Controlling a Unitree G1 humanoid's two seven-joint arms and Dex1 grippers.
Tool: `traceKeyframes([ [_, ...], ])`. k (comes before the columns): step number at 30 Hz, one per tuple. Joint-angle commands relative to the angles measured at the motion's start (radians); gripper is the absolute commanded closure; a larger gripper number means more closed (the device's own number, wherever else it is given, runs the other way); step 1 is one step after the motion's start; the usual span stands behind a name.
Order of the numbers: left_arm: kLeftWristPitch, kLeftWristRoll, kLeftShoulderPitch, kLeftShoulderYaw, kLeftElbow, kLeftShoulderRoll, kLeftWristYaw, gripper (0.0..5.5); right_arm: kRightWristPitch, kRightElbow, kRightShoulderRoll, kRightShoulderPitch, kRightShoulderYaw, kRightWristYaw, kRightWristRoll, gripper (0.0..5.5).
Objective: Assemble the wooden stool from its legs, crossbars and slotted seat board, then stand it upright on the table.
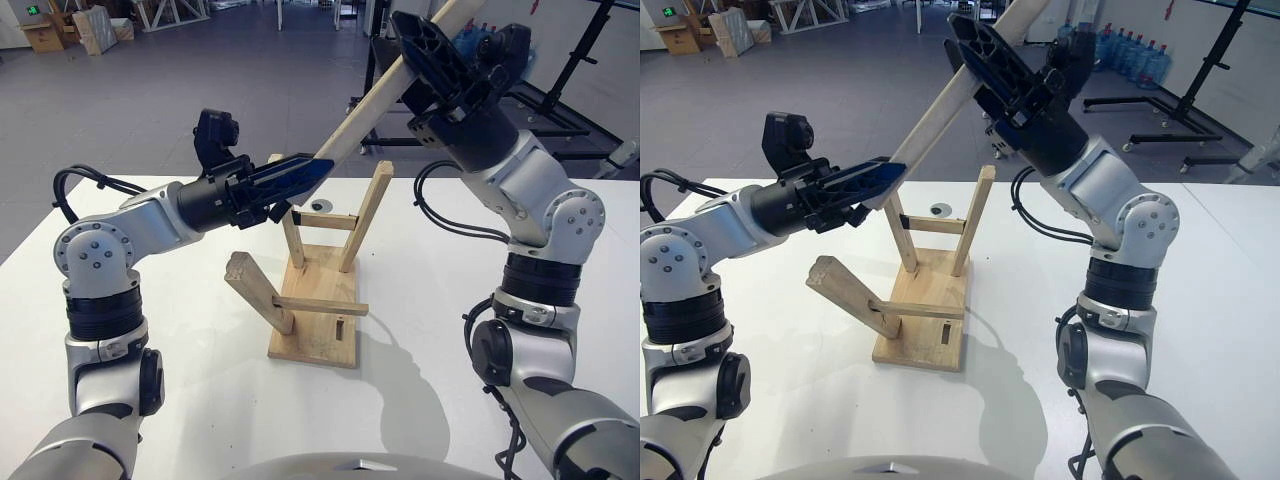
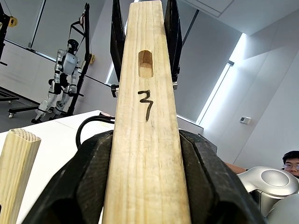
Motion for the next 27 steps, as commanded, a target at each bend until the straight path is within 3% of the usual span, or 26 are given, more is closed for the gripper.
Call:
traceKeyframes([
  [1,-0.025,0.012,0.006,-0.004,-0.008,0.012,0.0,3.46,-0.002,-0.025,-0.02,0.038,0.006,0.006,-0.022,3.33],
  [6,-0.045,0.05,-0.001,-0.014,-0.005,0.011,0.014,3.46,-0.025,-0.06,-0.021,0.06,0.013,0.019,-0.058,3.4],
  [11,-0.116,0.08,-0.002,0.024,-0.011,-0.008,0.098,2.45,-0.062,-0.085,-0.018,0.091,0.022,0.039,-0.149,3.44],
  [15,-0.178,-0.025,-0.009,0.148,-0.017,0.001,0.246,1.91,-0.074,-0.111,-0.058,0.15,0.022,0.086,-0.248,3.44],
  [18,-0.247,-0.112,0.0,0.255,-0.019,0.026,0.382,1.41,-0.087,-0.225,-0.154,0.271,0.012,0.179,-0.384,3.45],
  [22,-0.329,-0.015,0.238,0.407,-0.011,0.059,0.515,0.72,-0.158,-0.415,-0.313,0.543,-0.074,0.36,-0.574,3.45],
  [27,-0.398,0.09,0.387,0.429,-0.029,0.03,0.577,0.5,-0.318,-0.46,-0.297,0.731,-0.072,0.58,-0.708,3.45],
])
